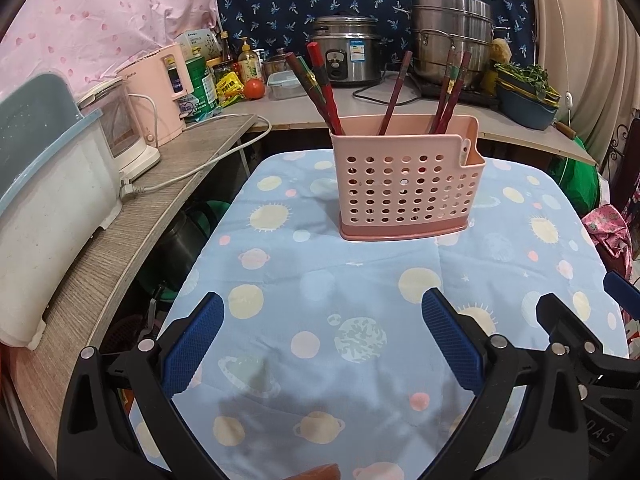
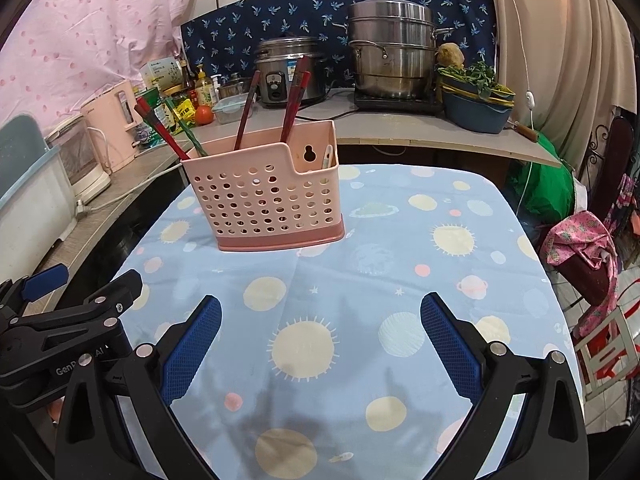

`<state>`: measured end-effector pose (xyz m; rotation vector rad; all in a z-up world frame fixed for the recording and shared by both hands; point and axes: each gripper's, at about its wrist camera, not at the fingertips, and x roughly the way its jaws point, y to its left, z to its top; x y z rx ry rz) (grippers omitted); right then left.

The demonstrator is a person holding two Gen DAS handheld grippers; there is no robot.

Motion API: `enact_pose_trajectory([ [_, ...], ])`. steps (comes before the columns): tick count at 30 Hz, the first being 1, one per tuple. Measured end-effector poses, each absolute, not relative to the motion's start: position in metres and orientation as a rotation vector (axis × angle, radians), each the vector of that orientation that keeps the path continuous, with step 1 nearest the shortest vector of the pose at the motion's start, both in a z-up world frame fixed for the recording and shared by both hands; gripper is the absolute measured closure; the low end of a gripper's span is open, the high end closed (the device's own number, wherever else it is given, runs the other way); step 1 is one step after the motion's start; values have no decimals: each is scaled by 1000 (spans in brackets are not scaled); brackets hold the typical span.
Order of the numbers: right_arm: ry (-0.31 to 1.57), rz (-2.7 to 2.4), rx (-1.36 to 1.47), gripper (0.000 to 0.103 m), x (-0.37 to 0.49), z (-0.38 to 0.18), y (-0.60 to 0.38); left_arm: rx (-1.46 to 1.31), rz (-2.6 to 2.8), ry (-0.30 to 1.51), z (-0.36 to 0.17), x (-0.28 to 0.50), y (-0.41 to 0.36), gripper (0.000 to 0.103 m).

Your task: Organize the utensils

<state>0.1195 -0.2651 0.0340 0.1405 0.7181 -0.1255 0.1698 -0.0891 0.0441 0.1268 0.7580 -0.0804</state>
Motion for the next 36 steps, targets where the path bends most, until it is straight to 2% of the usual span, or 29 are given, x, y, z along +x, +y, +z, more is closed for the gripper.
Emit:
enact_pose_trajectory([
  [36,709,-132,140,7,129,35,-272,134,-78,751,47,183,-97,9],
])
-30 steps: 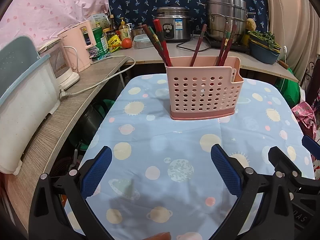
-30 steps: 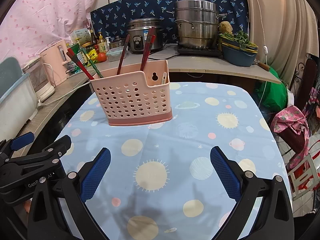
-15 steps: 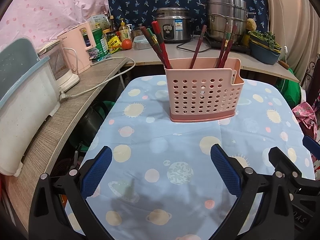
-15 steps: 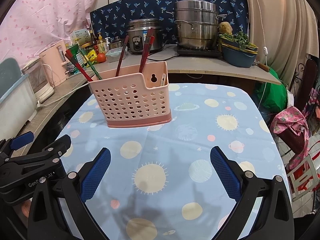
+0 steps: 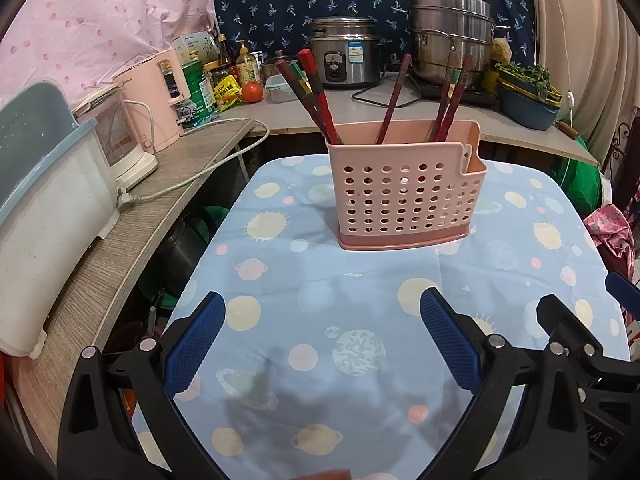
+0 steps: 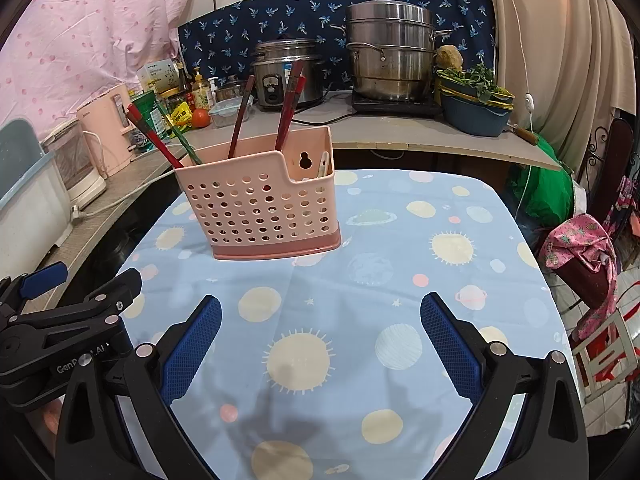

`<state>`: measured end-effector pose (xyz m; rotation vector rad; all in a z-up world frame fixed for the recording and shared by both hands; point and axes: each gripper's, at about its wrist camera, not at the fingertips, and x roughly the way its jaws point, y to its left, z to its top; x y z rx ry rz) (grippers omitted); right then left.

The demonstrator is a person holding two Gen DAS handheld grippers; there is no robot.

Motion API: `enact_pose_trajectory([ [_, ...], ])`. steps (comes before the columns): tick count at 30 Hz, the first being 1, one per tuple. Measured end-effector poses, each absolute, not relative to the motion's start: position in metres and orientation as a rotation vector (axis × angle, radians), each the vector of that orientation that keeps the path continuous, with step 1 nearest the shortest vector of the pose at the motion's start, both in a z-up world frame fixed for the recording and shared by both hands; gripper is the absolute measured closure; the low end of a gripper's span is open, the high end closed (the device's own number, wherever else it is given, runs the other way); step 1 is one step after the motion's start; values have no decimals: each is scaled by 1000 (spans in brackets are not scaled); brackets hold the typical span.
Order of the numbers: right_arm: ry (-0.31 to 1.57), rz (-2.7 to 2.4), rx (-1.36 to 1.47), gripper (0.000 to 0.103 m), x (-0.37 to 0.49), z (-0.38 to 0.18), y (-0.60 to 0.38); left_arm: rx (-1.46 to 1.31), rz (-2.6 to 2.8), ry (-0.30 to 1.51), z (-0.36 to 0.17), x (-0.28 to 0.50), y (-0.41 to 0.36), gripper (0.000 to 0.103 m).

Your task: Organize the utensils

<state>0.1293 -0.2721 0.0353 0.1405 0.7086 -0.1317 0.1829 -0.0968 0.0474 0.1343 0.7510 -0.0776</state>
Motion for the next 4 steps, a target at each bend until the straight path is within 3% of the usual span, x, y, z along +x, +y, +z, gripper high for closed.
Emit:
enact_pose_trajectory([
  [4,697,-140,123,7,128,38,-271,134,-80,750,48,183,-96,9],
])
